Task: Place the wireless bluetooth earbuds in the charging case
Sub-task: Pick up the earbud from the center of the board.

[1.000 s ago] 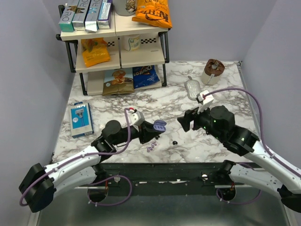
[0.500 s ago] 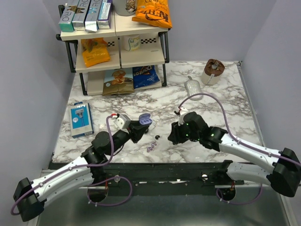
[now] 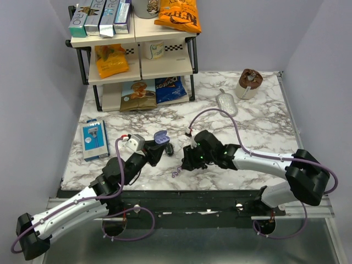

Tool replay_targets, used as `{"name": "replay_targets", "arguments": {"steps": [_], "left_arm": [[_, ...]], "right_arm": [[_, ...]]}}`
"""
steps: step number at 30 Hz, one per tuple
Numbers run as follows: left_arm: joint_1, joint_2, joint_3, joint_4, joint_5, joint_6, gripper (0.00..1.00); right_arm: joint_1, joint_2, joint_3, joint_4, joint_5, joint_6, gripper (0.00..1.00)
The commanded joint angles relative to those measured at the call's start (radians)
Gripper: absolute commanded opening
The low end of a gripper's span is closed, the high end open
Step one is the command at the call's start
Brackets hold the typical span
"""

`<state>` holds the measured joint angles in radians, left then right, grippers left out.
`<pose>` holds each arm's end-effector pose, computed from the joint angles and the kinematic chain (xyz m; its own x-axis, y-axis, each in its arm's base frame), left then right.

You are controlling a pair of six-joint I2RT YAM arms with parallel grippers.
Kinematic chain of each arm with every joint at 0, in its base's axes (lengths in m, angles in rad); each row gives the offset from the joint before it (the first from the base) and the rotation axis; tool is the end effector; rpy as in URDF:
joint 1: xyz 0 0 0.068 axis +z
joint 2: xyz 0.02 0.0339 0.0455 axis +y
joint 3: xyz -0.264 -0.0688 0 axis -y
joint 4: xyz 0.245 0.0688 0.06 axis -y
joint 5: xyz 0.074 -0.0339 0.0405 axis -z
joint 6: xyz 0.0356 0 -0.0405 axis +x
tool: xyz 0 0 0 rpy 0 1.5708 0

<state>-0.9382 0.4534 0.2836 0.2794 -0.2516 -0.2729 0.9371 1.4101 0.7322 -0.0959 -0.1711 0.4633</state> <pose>0.0912 -0.1094 0.2587 -0.1088 -0.2931 -0.9499 0.6287 0.7198 -0.2941 0.1634 0.2326 0.1909 -0.7573 -0.2869 -0.5867 -0.5899 0.6859 0.4261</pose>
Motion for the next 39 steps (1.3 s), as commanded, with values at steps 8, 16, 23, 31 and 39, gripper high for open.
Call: {"name": "replay_targets", "arguments": {"steps": [8, 16, 23, 31, 39], "left_arm": [[-0.024, -0.019, 0.005, -0.046, -0.086, 0.009, 0.0], [-0.025, -0.016, 0.002, -0.048, -0.089, 0.004, 0.0], [-0.028, -0.013, -0.001, -0.043, -0.09, 0.005, 0.0], [-0.031, -0.005, 0.0, -0.045, -0.087, 0.004, 0.0], [-0.036, -0.001, -0.006, -0.036, -0.087, 0.003, 0.0]], "right_arm": [[0.008, 0.128, 0.075, 0.005, 0.031, -0.012, 0.54], [0.008, 0.185, 0.098, 0.015, 0.038, -0.005, 0.54], [0.008, 0.228, 0.118, 0.021, 0.036, 0.003, 0.54], [0.009, 0.256, 0.124, 0.025, 0.039, 0.008, 0.47], [0.008, 0.265, 0.111, 0.035, 0.027, 0.009, 0.4]]}}
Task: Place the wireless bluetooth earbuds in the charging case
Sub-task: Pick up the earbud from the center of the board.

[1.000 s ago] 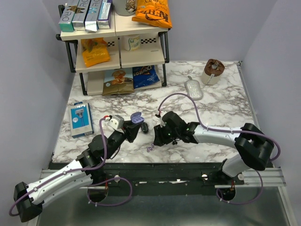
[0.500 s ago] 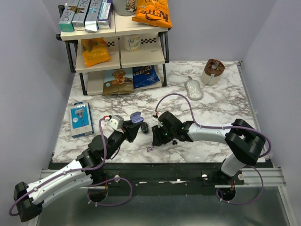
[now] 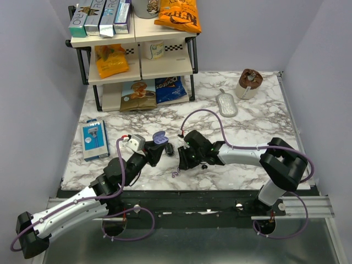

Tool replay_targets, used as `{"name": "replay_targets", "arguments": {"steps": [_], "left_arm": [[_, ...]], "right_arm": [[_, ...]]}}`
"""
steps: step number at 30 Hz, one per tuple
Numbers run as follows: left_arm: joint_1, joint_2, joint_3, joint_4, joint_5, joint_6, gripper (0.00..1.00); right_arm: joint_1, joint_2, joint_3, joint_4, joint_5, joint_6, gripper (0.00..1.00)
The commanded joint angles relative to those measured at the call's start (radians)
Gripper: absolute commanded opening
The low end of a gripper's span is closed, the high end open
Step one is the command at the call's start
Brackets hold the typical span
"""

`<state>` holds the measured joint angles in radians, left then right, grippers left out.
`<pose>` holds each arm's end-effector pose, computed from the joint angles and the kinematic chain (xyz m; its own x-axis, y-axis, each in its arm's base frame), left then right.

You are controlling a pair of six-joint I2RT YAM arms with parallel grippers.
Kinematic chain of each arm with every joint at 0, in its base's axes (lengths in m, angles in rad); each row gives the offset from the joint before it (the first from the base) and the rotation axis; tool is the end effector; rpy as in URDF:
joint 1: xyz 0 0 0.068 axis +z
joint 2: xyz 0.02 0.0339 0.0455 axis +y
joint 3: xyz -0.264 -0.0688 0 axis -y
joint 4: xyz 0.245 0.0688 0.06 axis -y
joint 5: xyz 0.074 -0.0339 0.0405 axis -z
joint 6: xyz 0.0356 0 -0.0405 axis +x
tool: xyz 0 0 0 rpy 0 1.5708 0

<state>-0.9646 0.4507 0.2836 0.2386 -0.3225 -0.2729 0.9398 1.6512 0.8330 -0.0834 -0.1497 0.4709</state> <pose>0.0898 -0.1098 0.2546 -0.1223 -0.2722 -0.9544 0.5881 0.7547 -0.2906 0.1846 0.2617 0.1532 -0.7993 -0.3336 -0.4998 -0.5502 0.7406 0.3857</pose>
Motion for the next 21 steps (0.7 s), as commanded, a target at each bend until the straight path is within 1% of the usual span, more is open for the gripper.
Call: {"name": "replay_targets", "arguments": {"steps": [1, 6, 7, 9, 12, 13, 16, 21], "left_arm": [[-0.01, 0.003, -0.006, 0.005, -0.016, 0.001, 0.0], [-0.01, 0.009, -0.008, 0.013, -0.012, 0.0, 0.0], [-0.01, 0.011, -0.009, 0.014, -0.01, -0.002, 0.0], [-0.013, 0.014, -0.009, 0.018, -0.007, -0.002, 0.0], [-0.013, 0.016, -0.008, 0.018, -0.007, 0.0, 0.0], [-0.013, 0.014, -0.008, 0.018, -0.007, 0.0, 0.0], [-0.013, 0.011, -0.004, 0.019, -0.01, 0.0, 0.0], [-0.013, 0.002, 0.002, 0.022, -0.018, 0.008, 0.0]], "right_arm": [[0.005, 0.025, 0.009, 0.024, 0.001, 0.0, 0.4], [0.005, 0.032, 0.008, 0.025, 0.001, 0.0, 0.39], [0.007, 0.03, 0.008, 0.027, 0.004, 0.0, 0.36], [0.005, 0.027, 0.005, 0.025, 0.004, 0.002, 0.35], [0.005, 0.006, 0.002, 0.017, 0.015, 0.002, 0.29], [0.007, -0.013, -0.005, 0.011, 0.024, 0.003, 0.27], [0.007, -0.056, -0.015, -0.019, 0.036, 0.006, 0.25], [0.002, -0.237, -0.048, -0.072, 0.091, 0.034, 0.2]]}}
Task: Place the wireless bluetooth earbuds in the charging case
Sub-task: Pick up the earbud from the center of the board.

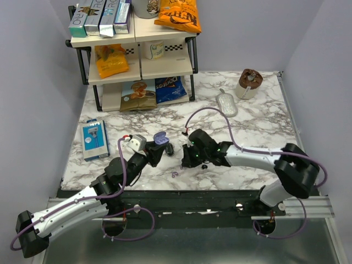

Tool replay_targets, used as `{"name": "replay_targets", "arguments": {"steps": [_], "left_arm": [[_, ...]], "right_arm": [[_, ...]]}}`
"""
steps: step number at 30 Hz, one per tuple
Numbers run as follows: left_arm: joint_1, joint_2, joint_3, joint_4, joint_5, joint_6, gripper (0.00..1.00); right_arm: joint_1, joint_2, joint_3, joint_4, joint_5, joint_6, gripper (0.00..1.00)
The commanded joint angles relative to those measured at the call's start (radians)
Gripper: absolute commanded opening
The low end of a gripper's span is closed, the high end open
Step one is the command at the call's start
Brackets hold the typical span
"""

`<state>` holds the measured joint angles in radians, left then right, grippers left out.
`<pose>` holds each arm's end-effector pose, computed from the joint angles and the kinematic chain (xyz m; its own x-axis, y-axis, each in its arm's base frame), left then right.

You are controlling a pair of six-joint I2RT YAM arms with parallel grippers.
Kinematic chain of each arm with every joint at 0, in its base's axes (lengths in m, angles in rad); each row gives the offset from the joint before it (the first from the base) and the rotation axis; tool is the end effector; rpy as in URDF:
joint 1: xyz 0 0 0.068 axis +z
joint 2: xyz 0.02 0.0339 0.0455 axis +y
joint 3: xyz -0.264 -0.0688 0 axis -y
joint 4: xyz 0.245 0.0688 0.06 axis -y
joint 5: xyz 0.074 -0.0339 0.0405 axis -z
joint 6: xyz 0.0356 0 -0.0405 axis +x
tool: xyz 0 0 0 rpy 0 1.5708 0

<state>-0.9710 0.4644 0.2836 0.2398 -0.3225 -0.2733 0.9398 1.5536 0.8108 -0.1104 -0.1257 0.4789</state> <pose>0.0902 -0.1119 0.2531 -0.1311 -0.2619 -0.9562 0.5909 0.7538 -0.2874 0.1783 0.2516 0.1736 -0.7860 -0.3009 -0.5401 -0.5493 0.7407 0.3868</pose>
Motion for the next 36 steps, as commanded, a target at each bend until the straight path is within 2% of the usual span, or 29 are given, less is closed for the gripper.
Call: {"name": "replay_targets", "arguments": {"steps": [1, 3, 4, 13, 18, 23, 28, 36], "left_arm": [[-0.006, -0.012, 0.0, 0.024, -0.02, 0.011, 0.0], [-0.006, -0.007, -0.004, 0.041, -0.02, 0.014, 0.0], [-0.006, 0.0, -0.007, 0.049, -0.02, 0.013, 0.0], [-0.006, 0.086, -0.004, 0.144, 0.016, 0.031, 0.0], [-0.005, 0.177, -0.029, 0.3, 0.082, 0.054, 0.0], [-0.001, 0.362, -0.035, 0.531, 0.16, 0.052, 0.0], [0.002, 0.583, 0.051, 0.671, 0.23, 0.052, 0.0], [0.009, 0.802, 0.137, 0.947, 0.318, 0.062, 0.0]], "right_arm": [[0.002, -0.162, -0.03, -0.064, 0.084, 0.029, 0.15], [-0.009, -0.219, -0.03, -0.084, 0.092, 0.039, 0.11], [-0.015, -0.237, -0.03, -0.1, 0.101, 0.041, 0.01], [-0.07, -0.404, -0.016, -0.206, 0.184, 0.131, 0.01], [-0.13, -0.544, -0.064, -0.215, 0.241, 0.205, 0.01], [-0.128, -0.654, -0.073, -0.235, 0.331, 0.179, 0.01], [-0.118, -0.754, -0.087, -0.232, 0.473, 0.106, 0.01], [-0.082, -0.833, -0.09, -0.215, 0.618, 0.017, 0.01]]}}
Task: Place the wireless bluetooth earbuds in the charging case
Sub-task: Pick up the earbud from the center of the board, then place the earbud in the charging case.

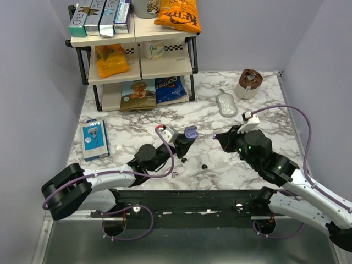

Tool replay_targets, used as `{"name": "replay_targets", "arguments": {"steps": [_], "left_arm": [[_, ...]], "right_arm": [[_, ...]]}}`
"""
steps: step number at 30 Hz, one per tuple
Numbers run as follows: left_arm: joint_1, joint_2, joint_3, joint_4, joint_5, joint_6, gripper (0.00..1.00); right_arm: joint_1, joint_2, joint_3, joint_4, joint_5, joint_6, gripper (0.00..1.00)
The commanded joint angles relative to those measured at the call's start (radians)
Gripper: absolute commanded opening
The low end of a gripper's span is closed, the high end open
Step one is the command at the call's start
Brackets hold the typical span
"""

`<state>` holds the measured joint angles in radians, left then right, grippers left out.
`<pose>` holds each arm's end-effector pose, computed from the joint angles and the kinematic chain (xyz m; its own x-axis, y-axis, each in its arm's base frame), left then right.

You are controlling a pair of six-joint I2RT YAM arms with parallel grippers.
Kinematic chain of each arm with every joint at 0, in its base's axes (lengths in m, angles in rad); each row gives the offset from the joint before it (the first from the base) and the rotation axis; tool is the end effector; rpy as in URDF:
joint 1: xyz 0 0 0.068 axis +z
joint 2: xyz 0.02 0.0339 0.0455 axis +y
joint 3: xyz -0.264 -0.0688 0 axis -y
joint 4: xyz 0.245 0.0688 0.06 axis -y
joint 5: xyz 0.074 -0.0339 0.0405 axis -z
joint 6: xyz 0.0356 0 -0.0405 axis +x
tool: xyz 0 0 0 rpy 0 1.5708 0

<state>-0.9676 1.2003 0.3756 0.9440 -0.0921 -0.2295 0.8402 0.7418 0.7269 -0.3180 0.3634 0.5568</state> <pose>0.1408 -0.1986 0.2334 -0.1090 -0.2411 -0.9644 0.7635 0.6010 -0.2365 0.1246 0.1201 0.3131 -0.4346 0.2552 -0.8637 -0.2854 0.8705 0.4008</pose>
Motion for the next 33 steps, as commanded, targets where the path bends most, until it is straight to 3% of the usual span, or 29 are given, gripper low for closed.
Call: {"name": "replay_targets", "arguments": {"steps": [1, 11, 33], "left_arm": [[0.006, 0.1, 0.054, 0.274, 0.092, 0.019, 0.0], [0.007, 0.251, 0.163, 0.363, 0.143, 0.068, 0.0], [0.006, 0.314, 0.227, 0.366, 0.183, 0.03, 0.0]], "right_arm": [[0.025, -0.025, -0.004, 0.0, 0.143, -0.067, 0.01], [0.068, -0.065, 0.02, 0.105, 0.266, -0.158, 0.01], [0.068, 0.019, 0.045, 0.258, 0.187, -0.253, 0.01]]}}
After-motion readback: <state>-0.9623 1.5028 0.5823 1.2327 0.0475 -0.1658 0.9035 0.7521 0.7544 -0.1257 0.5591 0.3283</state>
